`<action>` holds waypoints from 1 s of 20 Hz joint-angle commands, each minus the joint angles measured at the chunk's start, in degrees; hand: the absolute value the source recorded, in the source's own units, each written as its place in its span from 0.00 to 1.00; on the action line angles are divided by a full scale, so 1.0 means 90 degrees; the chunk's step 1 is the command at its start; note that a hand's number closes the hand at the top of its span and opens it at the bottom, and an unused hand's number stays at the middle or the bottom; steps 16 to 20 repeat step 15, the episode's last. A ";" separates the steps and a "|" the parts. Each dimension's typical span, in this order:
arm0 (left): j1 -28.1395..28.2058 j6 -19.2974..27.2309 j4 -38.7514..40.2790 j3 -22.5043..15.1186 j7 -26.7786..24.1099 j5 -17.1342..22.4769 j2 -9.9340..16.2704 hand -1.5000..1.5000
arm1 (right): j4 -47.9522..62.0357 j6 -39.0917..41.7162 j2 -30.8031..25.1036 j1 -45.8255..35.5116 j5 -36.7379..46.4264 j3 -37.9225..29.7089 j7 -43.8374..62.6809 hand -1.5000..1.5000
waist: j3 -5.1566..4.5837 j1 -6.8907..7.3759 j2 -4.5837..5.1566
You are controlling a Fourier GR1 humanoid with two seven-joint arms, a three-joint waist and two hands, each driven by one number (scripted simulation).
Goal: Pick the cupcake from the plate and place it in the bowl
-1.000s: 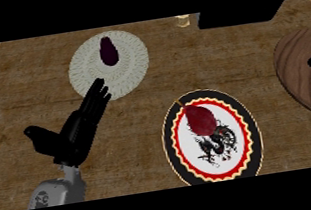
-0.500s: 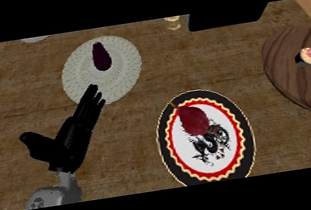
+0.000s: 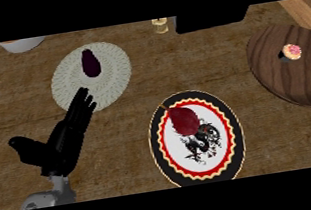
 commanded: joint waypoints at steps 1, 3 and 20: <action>0.0042 -0.0019 0.0034 0.0248 0.0030 0.0075 0.0187 0.50 | -0.1518 0.0752 0.0691 0.1378 -0.0714 -0.0238 -0.0358 0.00 | -0.0002 -0.0181 -0.0020; 0.0351 -0.0099 -0.0017 0.0196 -0.0194 0.0048 0.0183 0.50 | -0.2137 0.1103 0.1088 0.2137 -0.0989 -0.0341 -0.0580 0.00 | -0.0005 -0.0185 -0.0021; 0.0374 -0.0056 -0.0131 0.0261 -0.0129 0.0081 0.0188 0.50 | -0.3028 0.2867 0.1777 0.6959 -0.2318 0.0268 -0.2710 1.00 | 0.0030 -0.0355 0.0049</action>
